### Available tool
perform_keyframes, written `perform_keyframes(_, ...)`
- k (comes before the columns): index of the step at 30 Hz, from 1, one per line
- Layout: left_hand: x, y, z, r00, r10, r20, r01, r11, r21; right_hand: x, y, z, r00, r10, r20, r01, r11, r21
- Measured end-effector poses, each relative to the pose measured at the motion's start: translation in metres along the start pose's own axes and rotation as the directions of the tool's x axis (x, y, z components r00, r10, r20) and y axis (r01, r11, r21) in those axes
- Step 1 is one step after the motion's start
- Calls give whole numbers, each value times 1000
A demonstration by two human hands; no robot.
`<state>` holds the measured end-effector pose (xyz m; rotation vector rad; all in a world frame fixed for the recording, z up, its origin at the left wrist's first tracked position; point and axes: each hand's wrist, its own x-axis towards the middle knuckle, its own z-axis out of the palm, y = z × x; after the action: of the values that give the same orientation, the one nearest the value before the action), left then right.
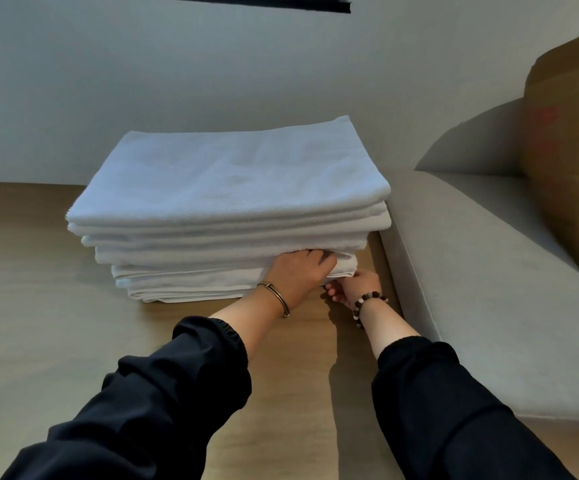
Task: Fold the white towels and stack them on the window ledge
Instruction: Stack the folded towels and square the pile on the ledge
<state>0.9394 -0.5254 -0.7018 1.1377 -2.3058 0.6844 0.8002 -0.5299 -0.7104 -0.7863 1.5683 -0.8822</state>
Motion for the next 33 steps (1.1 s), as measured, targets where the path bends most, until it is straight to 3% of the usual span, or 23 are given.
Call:
perform_keyframes(8, 3, 2, 1, 998, -42, 39, 43, 999, -29, 1, 7, -4, 990, -132, 45, 139, 949, -283)
perform_keyframes(20, 3, 4, -3, 994, -23, 107, 23, 1000, 2, -11, 15, -15, 985, -114, 132, 148, 945, -291)
perform_keyframes(33, 8, 13, -7, 971, -58, 232, 81, 992, -92, -34, 36, -8, 998, -57, -24, 54, 992, -112)
